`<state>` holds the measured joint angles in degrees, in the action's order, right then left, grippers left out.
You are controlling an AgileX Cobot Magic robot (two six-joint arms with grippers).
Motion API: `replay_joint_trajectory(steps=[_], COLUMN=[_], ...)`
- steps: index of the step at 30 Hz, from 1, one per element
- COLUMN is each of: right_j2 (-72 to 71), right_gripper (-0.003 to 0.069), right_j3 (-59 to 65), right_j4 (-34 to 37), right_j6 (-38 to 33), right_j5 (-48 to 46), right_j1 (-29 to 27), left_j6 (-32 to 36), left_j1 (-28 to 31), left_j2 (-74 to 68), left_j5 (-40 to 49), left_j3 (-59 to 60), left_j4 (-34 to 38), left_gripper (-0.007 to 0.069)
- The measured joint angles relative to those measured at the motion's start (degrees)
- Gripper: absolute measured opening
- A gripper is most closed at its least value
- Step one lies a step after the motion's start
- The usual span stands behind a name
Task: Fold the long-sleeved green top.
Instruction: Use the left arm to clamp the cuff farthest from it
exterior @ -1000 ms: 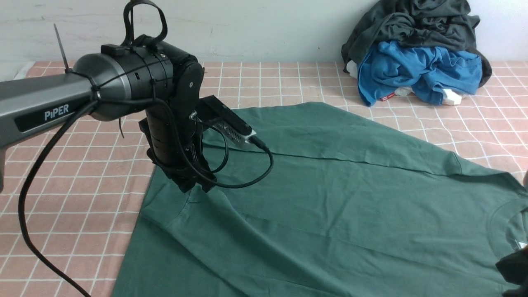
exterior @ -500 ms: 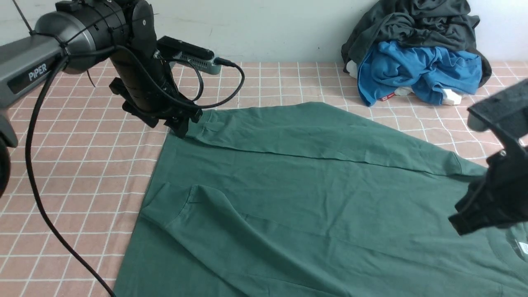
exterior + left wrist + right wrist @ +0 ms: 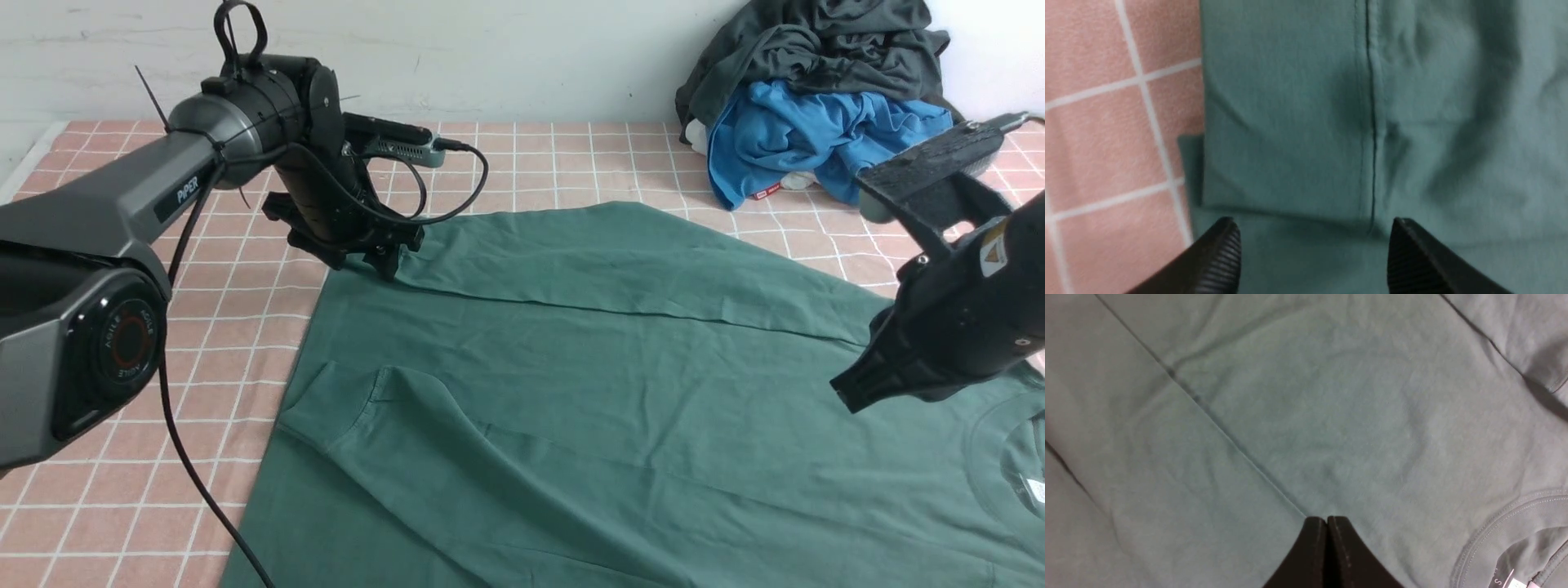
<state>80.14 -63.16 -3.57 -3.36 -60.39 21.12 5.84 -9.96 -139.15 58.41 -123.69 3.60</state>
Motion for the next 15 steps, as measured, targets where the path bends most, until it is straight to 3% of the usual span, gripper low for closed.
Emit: replay_joint_trajectory(steps=[9, 12, 15], right_j2=[3.19, 3.31, 3.31], right_gripper=[-0.0015, -0.0015, -0.0015], right_j3=[0.00, 0.00, -0.05], right_j4=[-1.07, -1.19, -1.30], right_j6=[0.00, 0.00, 0.00], right_j5=[0.18, 0.18, 0.18], right_j1=[0.00, 0.00, 0.00], left_j6=[-0.07, -0.07, -0.07], left_j1=[0.14, 0.14, 0.19], left_j2=[-2.33, -2.41, -2.51], left_j5=[-2.16, -2.52, -2.91], left_j3=[-1.40, -1.40, -1.45], left_j4=[3.47, 3.47, 3.37], left_gripper=[0.0447, 0.0417, 0.0304])
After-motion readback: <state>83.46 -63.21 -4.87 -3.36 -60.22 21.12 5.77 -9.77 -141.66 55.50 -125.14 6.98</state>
